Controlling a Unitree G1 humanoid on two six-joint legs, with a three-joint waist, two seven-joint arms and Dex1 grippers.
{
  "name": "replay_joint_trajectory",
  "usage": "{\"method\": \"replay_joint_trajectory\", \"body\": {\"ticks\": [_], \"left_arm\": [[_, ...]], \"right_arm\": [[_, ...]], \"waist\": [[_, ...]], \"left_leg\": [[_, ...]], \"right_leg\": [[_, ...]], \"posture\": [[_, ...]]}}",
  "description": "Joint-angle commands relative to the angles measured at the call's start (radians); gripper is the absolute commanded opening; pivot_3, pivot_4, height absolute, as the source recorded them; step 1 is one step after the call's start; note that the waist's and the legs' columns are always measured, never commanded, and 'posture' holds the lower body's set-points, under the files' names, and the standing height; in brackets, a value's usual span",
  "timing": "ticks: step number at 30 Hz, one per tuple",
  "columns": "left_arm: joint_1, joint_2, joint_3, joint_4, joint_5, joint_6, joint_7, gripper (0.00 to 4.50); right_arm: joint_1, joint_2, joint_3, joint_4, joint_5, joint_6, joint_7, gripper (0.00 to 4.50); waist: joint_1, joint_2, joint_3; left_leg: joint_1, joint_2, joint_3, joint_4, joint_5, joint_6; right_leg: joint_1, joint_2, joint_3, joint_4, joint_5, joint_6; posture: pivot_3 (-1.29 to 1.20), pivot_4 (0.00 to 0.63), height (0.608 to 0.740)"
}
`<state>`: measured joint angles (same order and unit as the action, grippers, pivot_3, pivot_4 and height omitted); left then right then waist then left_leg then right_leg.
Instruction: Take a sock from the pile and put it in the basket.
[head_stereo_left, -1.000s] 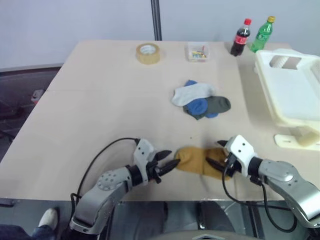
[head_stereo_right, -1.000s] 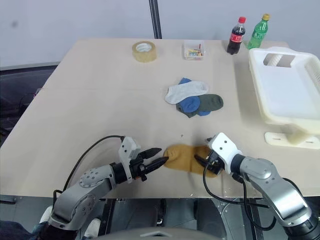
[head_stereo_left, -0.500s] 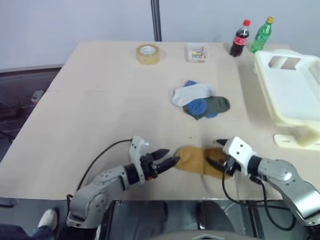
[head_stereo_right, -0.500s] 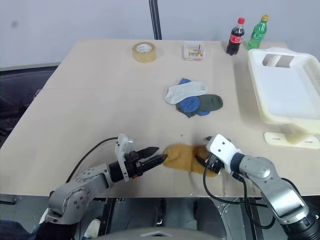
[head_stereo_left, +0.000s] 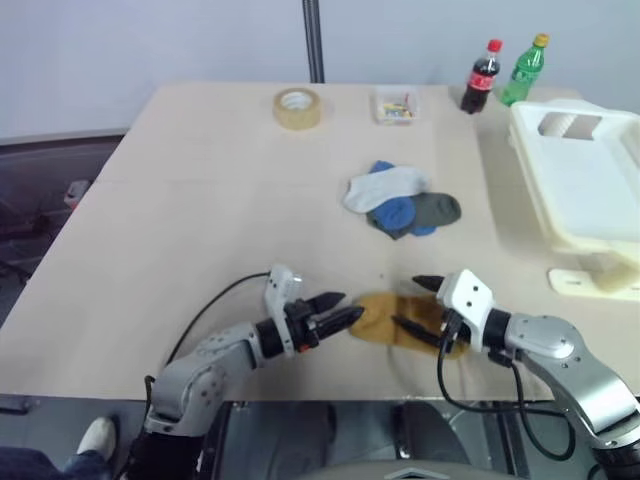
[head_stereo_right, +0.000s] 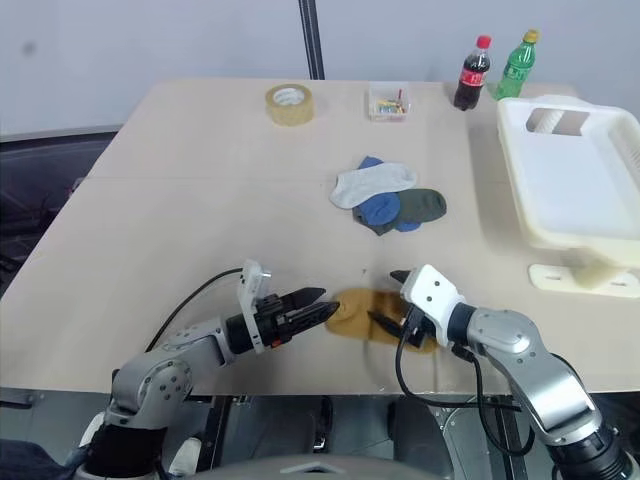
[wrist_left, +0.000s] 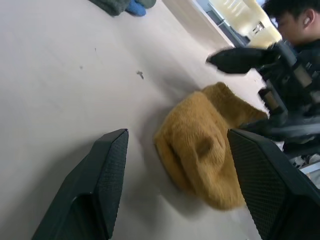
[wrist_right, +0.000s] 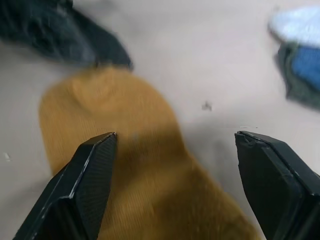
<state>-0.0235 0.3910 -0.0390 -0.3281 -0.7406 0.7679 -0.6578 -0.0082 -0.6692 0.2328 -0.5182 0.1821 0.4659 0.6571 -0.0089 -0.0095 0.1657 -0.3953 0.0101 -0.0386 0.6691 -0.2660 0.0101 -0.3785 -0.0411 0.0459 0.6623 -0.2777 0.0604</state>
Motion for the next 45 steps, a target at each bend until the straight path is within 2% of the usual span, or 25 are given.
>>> {"method": "replay_joint_trajectory", "body": {"ticks": [1,8,16,18,22,25,31,39,45], "left_arm": [[-0.005,-0.023,-0.026,0.055,-0.025,0.065,0.001,3.40],[-0.075,0.033,-0.098,0.124,-0.030,0.237,-0.035,3.40],[-0.187,0.113,-0.162,0.142,-0.133,0.511,-0.134,3.40],[-0.217,0.139,-0.193,0.137,-0.105,0.529,-0.128,3.40],[-0.262,0.123,-0.194,0.139,-0.099,0.569,-0.078,3.40],[-0.272,0.027,-0.110,0.152,-0.153,0.590,-0.025,3.40],[-0.273,-0.090,0.007,0.199,-0.132,0.530,0.077,3.40],[-0.212,-0.071,0.008,0.087,-0.153,0.456,0.034,3.40],[-0.175,-0.040,0.014,0.018,-0.120,0.323,0.000,3.40]], "right_arm": [[-0.006,-0.011,0.000,0.011,-0.038,-0.015,0.002,3.94],[-0.019,0.009,0.010,0.023,-0.060,-0.020,0.007,3.94],[-0.024,0.044,0.012,0.023,-0.086,-0.014,-0.006,3.94],[-0.021,0.047,0.010,0.018,-0.090,-0.014,-0.007,3.94],[-0.017,0.053,0.004,0.013,-0.097,-0.011,-0.016,3.94],[-0.011,0.058,0.004,0.011,-0.100,-0.012,-0.024,3.94],[-0.003,0.070,0.002,0.005,-0.109,-0.005,-0.037,3.94],[-0.011,0.052,-0.006,0.021,-0.104,-0.014,-0.014,3.94],[-0.018,0.050,-0.007,0.032,-0.109,-0.023,-0.003,3.94]], "waist": [[0.000,0.000,0.000],[0.000,0.001,-0.004],[-0.002,0.002,-0.006],[-0.003,0.002,-0.006],[-0.003,0.002,-0.007],[-0.002,0.002,-0.008],[-0.001,0.002,-0.008],[-0.004,0.002,-0.008],[-0.003,0.002,-0.007]], "left_leg": [[0.000,0.000,0.000,0.000,0.000,0.000],[0.001,-0.001,-0.001,0.000,0.000,0.000],[0.001,-0.002,-0.001,0.000,0.000,0.000],[0.001,-0.002,-0.001,0.000,0.000,0.000],[0.001,-0.002,-0.001,0.000,0.000,0.000],[0.001,-0.002,-0.001,0.000,0.000,0.000],[0.001,-0.002,-0.002,0.000,0.000,0.000],[0.001,-0.001,-0.001,0.000,0.000,0.000],[0.000,-0.001,-0.001,0.000,0.000,0.000]], "right_leg": [[0.000,0.000,0.000,0.000,0.000,0.000],[0.001,0.000,-0.001,0.000,0.000,0.000],[0.001,0.000,0.000,0.000,0.000,0.000],[0.001,0.000,-0.001,0.000,0.000,0.000],[0.001,0.000,-0.001,0.000,0.000,0.000],[0.001,0.000,0.000,0.000,0.000,0.000],[0.001,-0.001,-0.001,0.001,0.000,0.000],[0.001,-0.001,-0.001,0.001,0.000,0.000],[0.001,-0.001,-0.001,0.001,0.000,0.000]], "posture": [[0.00,0.150,0.740],[0.00,0.150,0.740],[0.00,0.150,0.740],[0.00,0.150,0.740],[0.00,0.150,0.740],[0.00,0.150,0.740],[0.00,0.150,0.740],[0.00,0.150,0.740],[0.00,0.150,0.740]]}}
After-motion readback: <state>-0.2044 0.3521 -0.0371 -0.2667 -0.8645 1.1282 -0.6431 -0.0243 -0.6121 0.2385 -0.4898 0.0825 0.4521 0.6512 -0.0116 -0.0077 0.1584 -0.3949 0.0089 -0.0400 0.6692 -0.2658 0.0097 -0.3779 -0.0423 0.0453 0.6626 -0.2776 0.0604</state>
